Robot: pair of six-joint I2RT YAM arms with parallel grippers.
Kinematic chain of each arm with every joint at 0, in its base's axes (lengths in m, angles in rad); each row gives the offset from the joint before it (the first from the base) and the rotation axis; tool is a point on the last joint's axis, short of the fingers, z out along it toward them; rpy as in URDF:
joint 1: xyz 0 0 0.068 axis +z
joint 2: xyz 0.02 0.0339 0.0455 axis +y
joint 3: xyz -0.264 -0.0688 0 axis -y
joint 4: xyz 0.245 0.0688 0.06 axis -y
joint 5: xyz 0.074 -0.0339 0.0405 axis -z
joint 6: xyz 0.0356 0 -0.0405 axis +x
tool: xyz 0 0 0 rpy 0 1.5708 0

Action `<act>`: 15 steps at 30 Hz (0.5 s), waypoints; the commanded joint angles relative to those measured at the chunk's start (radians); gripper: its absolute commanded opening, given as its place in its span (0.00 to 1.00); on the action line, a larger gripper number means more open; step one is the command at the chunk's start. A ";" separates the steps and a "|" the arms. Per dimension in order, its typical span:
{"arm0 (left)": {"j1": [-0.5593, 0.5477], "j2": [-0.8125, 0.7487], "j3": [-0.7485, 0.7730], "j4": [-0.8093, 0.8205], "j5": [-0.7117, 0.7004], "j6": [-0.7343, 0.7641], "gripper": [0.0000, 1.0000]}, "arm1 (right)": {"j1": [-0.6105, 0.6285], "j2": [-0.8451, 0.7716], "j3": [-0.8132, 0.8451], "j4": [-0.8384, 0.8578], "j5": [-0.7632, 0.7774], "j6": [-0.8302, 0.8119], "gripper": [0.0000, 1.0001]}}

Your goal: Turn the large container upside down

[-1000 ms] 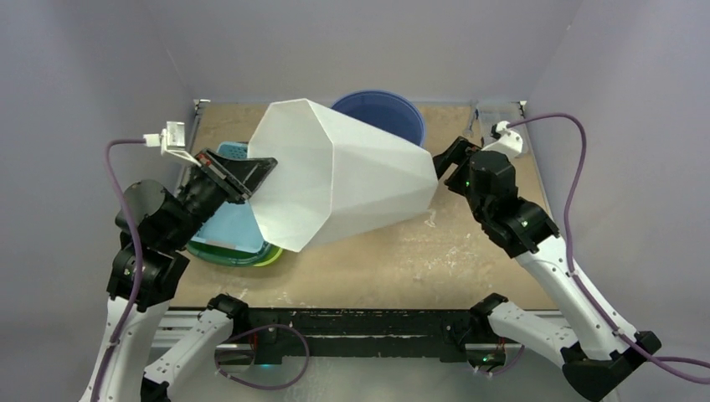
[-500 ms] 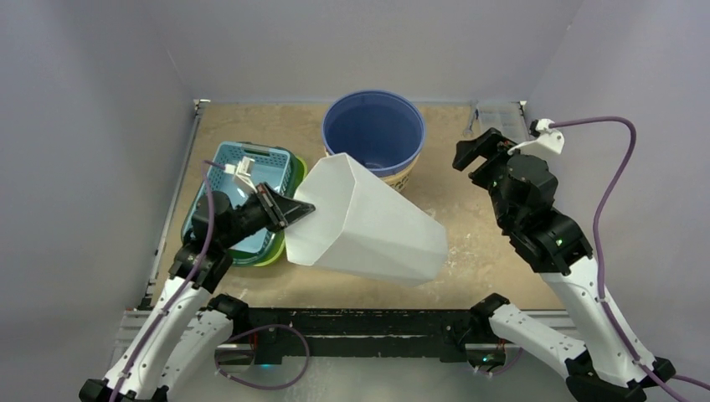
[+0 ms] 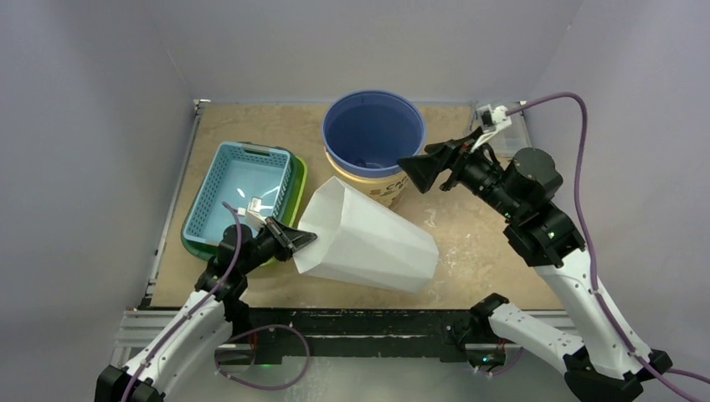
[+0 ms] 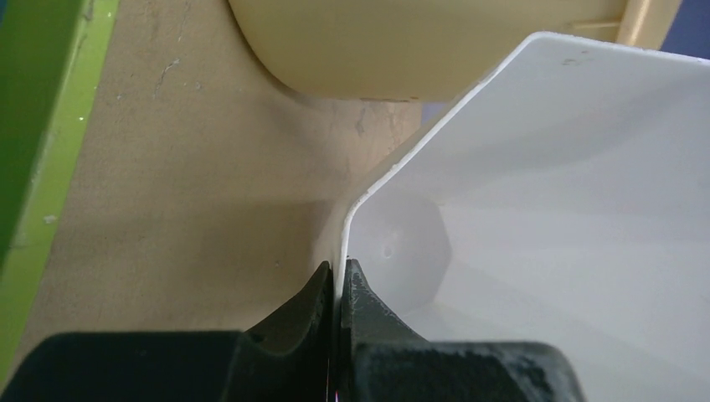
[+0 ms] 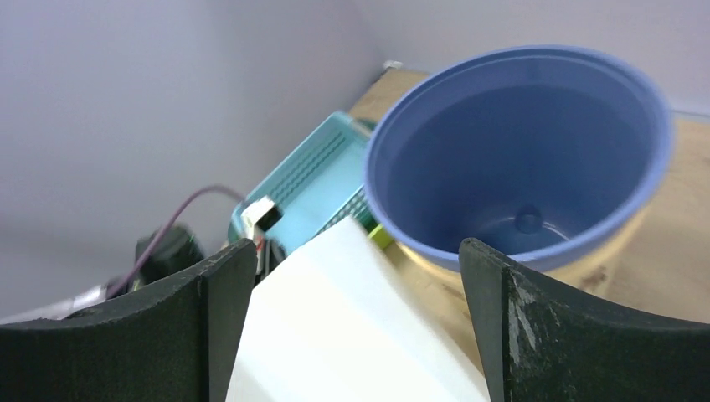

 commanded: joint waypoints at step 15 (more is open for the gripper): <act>-0.162 0.286 -0.060 0.116 -0.203 -0.076 0.02 | 0.033 0.017 -0.209 -0.138 -0.462 -0.475 0.91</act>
